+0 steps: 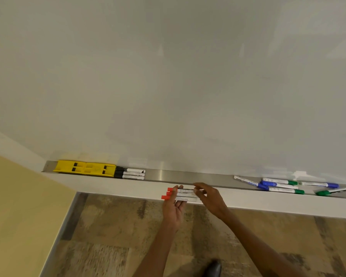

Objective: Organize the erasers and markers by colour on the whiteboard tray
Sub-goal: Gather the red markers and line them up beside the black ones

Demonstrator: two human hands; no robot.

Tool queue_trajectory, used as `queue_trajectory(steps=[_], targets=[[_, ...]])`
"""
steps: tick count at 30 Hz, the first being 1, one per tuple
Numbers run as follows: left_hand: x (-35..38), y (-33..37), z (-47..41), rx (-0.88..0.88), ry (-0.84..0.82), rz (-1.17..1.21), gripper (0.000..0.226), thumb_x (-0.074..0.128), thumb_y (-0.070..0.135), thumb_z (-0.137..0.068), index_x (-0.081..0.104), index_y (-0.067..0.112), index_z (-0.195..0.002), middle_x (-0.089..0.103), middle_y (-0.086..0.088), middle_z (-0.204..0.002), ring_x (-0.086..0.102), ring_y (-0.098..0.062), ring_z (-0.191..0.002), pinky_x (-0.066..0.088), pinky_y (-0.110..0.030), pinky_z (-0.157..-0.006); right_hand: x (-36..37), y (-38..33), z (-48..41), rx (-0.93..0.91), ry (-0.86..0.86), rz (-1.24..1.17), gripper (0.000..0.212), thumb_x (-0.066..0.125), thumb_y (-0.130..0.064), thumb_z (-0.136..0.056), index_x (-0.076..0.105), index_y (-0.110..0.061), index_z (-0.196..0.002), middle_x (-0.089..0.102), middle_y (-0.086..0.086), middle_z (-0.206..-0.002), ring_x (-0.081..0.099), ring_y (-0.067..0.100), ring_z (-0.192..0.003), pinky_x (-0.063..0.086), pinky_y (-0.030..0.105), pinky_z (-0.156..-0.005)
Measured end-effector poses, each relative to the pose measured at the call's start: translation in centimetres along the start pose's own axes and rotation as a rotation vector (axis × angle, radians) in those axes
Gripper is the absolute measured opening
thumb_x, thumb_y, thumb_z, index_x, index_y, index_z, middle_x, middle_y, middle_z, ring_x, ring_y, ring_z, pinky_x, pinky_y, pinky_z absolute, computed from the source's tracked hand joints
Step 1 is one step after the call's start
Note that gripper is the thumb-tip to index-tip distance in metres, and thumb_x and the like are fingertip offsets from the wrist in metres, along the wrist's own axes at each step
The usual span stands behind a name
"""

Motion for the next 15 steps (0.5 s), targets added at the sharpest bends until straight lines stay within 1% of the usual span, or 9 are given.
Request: queue_trajectory(steps=[1,3,5,8,12,15], targets=[[-0.1,0.5,-0.1,0.005,0.004,-0.002,0.038,0.059,0.013,-0.095,0.056,-0.007,-0.127,0.063,-0.027,-0.123,0.069,-0.033,-0.102,0.062,-0.034,-0.075,0.3,0.2,0.1,0.064,0.013,-0.167,0.02,0.055,-0.024,-0.098,0.064,-0.027,-0.116,0.069,0.0,-0.113,0.068,0.014,-0.096,0.058,0.033,-0.082],[-0.3,1.2,-0.4,0.009,0.012,-0.02,0.039,0.06,0.014,-0.095,0.055,-0.007,-0.127,0.063,-0.027,-0.124,0.068,-0.034,-0.104,0.062,-0.034,-0.074,0.9,0.3,0.4,0.182,0.019,-0.443,0.016,0.057,-0.018,-0.097,0.065,-0.024,-0.11,0.071,0.007,-0.109,0.071,0.02,-0.094,0.06,0.045,-0.082],[-0.4,1.8,-0.6,0.017,0.024,-0.037,0.039,0.06,0.015,-0.095,0.056,-0.007,-0.126,0.064,-0.026,-0.123,0.068,-0.034,-0.104,0.062,-0.033,-0.074,1.6,-0.4,0.4,0.241,0.02,-0.59,0.016,0.056,-0.013,-0.098,0.066,-0.017,-0.109,0.072,0.011,-0.107,0.072,0.024,-0.094,0.059,0.048,-0.083],[-0.6,2.7,-1.1,0.031,0.006,-0.062,0.036,0.059,0.016,-0.095,0.058,-0.006,-0.125,0.065,-0.026,-0.122,0.069,-0.033,-0.103,0.062,-0.032,-0.073,2.6,-1.6,0.2,0.28,0.02,-0.713,0.017,0.053,-0.007,-0.098,0.065,-0.008,-0.111,0.073,0.013,-0.105,0.072,0.028,-0.093,0.059,0.046,-0.085],[-1.3,4.0,-1.8,0.047,-0.016,-0.072,0.036,0.057,0.016,-0.097,0.058,-0.006,-0.126,0.065,-0.025,-0.124,0.067,-0.035,-0.108,0.061,-0.033,-0.076,3.4,-2.0,-0.7,0.283,-0.007,-0.736,0.017,0.061,-0.006,-0.094,0.066,-0.005,-0.11,0.073,0.016,-0.105,0.071,0.03,-0.098,0.057,0.046,-0.089],[-1.2,4.9,-2.3,0.06,-0.031,-0.071,0.035,0.057,0.017,-0.097,0.06,-0.004,-0.125,0.065,-0.023,-0.125,0.066,-0.036,-0.11,0.06,-0.035,-0.081,3.9,-2.7,-1.4,0.276,0.006,-0.75,0.018,0.064,-0.005,-0.091,0.065,-0.004,-0.11,0.073,0.018,-0.105,0.071,0.03,-0.097,0.058,0.045,-0.088]])
Point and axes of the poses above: each hand's wrist, its own z-axis away from the middle knuckle, its own x-axis out of the palm, y = z × x, the point moved 2 cm from there along -z, towards the middle knuckle
